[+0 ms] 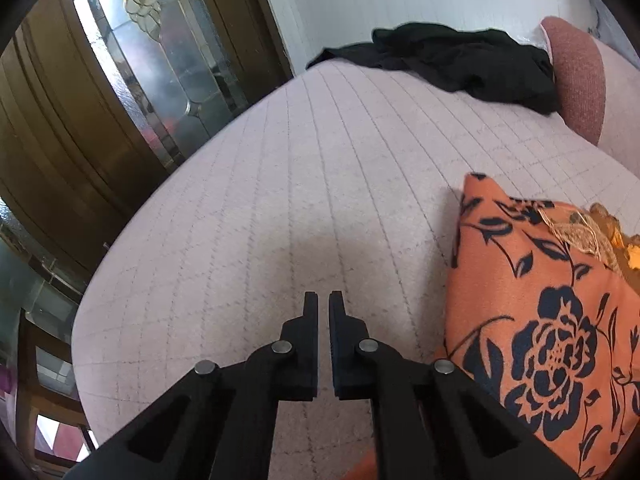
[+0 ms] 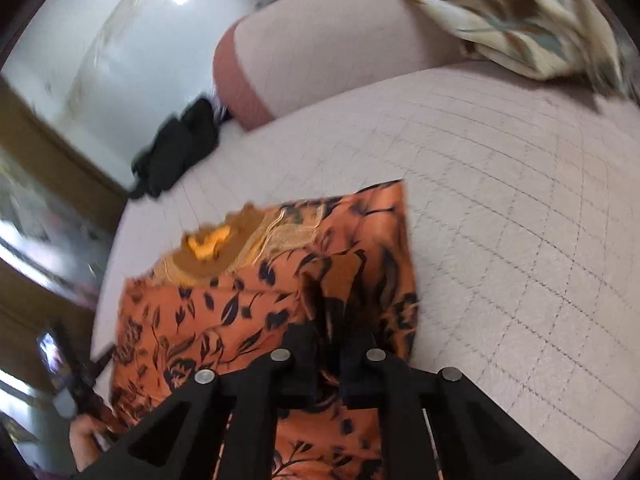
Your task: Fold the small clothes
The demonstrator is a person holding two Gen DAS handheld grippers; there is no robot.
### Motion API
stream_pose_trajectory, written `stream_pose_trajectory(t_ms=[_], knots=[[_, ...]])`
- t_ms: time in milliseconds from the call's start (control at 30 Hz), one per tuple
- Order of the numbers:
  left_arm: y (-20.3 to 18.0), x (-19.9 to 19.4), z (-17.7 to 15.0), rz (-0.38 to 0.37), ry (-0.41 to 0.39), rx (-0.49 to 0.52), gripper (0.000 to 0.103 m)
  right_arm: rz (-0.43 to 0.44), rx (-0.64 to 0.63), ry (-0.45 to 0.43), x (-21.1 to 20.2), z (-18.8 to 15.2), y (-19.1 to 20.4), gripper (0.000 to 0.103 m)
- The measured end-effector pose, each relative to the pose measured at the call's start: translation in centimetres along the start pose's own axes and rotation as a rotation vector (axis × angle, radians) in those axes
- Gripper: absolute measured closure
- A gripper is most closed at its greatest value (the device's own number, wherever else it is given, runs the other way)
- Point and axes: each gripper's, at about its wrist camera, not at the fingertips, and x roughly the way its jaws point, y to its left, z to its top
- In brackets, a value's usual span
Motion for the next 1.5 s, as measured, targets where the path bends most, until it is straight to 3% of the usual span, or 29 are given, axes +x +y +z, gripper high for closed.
stream_pose_trajectory(t_ms=[167,233,300,367,400,433,467,500,600,700,767,833,867,900,1033,1200,1267,1400,1500], knots=[[2.5,-0.9,0.7,0.096,-0.071,-0.07,0.101,0.288,0.062,0.019,-4.8,2.9,4.7,0.096],[3.7,-0.6,0.9,0.084,-0.052,-0.104,0.101,0.412,0.121,-0.028,-7.0,4.1,4.8,0.096],[4.2,-0.5,0.9,0.065,-0.033,-0.128,0.101,0.455,0.208,-0.024,-7.2,4.7,3.1,0.095],[3.9,-0.6,0.9,0.066,-0.035,-0.117,0.101,0.43,0.318,0.07,-4.7,4.5,-0.2,0.094],[3.7,-0.6,0.9,0.061,-0.035,-0.111,0.101,0.361,0.418,0.179,-2.0,3.5,-3.2,0.094],[3.7,-0.6,1.0,0.056,-0.035,-0.107,0.101,0.269,0.497,0.236,-0.6,2.5,-5.3,0.091],[3.6,-0.7,1.0,0.052,-0.036,-0.103,0.101,0.125,0.589,0.279,0.4,1.1,-8.3,0.091],[3.3,-0.9,1.0,0.05,-0.039,-0.097,0.101,0.047,0.637,0.269,0.4,0.1,-10.4,0.091],[2.9,-1.7,1.1,0.021,-0.063,-0.08,0.101,-0.028,0.705,0.185,-1.1,-1.2,-13.8,0.089],[1.7,-2.8,1.1,-0.019,-0.105,-0.036,0.101,-0.14,0.598,0.098,-3.2,-0.6,-12.9,0.089],[0.7,-3.3,0.9,-0.052,-0.117,0.002,0.096,-0.102,0.507,0.056,-3.9,0.2,-10.8,0.089],[-0.6,-3.4,0.6,-0.094,-0.113,0.05,0.073,-0.02,0.391,0.027,-4.0,0.4,-7.8,0.089],[-1.1,-3.4,0.5,-0.103,-0.11,0.069,0.049,0.013,0.345,0.028,-3.7,0.3,-6.4,0.089],[-1.8,-3.5,0.3,-0.111,-0.109,0.095,0.033,0.047,0.302,0.034,-3.3,0.0,-5.0,0.089],[-3.7,-3.6,-0.3,-0.102,-0.113,0.187,0.03,0.089,0.154,0.097,0.1,-1.8,-0.1,0.089],[-4.6,-3.3,-0.6,-0.101,-0.097,0.22,0.03,-0.02,0.104,0.231,7.1,-2.8,1.7,0.091],[-4.5,-3.4,-0.5,-0.104,-0.096,0.212,0.03,0.006,0.105,0.189,7.7,-1.7,1.6,0.091],[-4.5,-4.1,-0.3,-0.122,-0.122,0.198,0.03,0.029,0.134,0.21,7.2,-0.1,1.1,0.091],[-4.9,-5.1,-0.5,-0.172,-0.145,0.209,0.03,0.034,0.107,0.14,5.2,0.4,1.4,0.088]])
